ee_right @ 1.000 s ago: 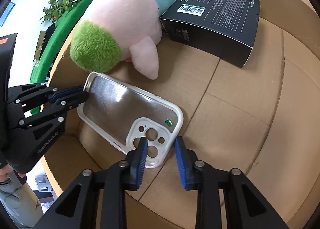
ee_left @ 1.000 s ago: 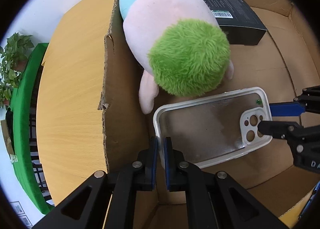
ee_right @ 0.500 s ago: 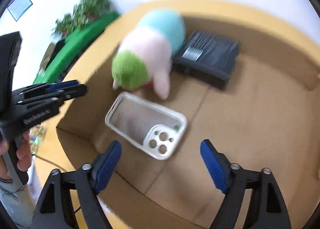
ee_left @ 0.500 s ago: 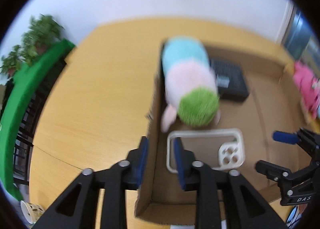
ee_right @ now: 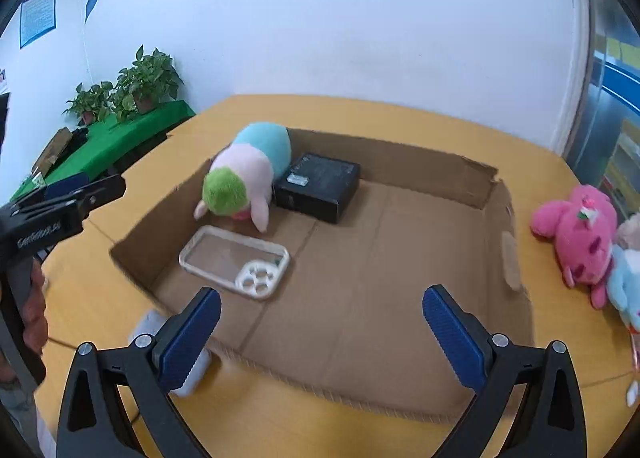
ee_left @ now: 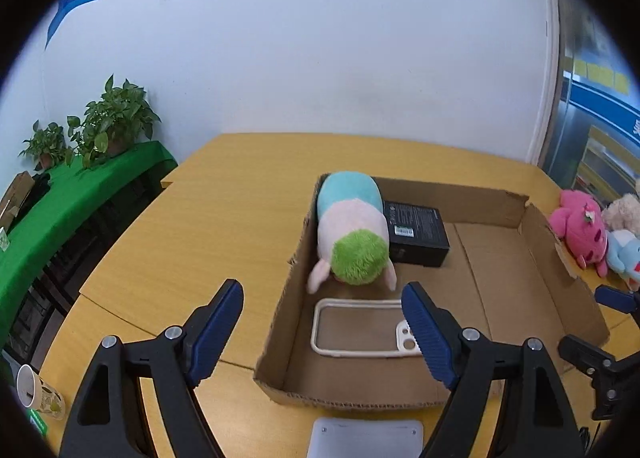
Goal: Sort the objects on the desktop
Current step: 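Open both tools to release the phone case and lift away, then reach both tools to the black sunglasses and close on the frame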
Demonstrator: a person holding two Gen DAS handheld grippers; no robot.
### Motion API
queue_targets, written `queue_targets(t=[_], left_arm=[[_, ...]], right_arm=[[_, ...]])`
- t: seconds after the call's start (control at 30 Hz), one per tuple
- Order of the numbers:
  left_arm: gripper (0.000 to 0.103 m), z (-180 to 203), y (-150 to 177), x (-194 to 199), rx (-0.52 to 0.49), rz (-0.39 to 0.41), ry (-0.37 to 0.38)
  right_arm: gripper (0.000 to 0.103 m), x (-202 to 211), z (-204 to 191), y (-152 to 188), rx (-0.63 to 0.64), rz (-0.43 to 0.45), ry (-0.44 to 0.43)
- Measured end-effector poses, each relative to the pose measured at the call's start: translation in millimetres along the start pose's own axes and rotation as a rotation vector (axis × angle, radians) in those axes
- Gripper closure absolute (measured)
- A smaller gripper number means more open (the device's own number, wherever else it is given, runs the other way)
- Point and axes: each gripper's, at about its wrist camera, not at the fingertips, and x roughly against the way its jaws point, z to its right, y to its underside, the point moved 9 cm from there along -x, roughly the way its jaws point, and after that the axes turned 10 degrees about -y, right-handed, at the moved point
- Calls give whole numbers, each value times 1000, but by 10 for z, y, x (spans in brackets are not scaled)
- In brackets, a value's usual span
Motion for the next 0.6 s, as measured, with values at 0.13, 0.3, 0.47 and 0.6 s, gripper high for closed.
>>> queue_targets(t=[0.13,0.3,0.47,0.6], left_arm=[[21,149,240,133,13,-6,76],[21,489,591,329,0,-80,231],[22,981,991,462,-10,-192,407],[22,1445,1322,587,-121,-258,521]], right_arm=[[0,358,-26,291,-33,31,-109],[0,858,153,894,-59,28,-24],[0,837,392,1713,-269,-97,-15],[0,828,408,2171,-344,-169,-2]])
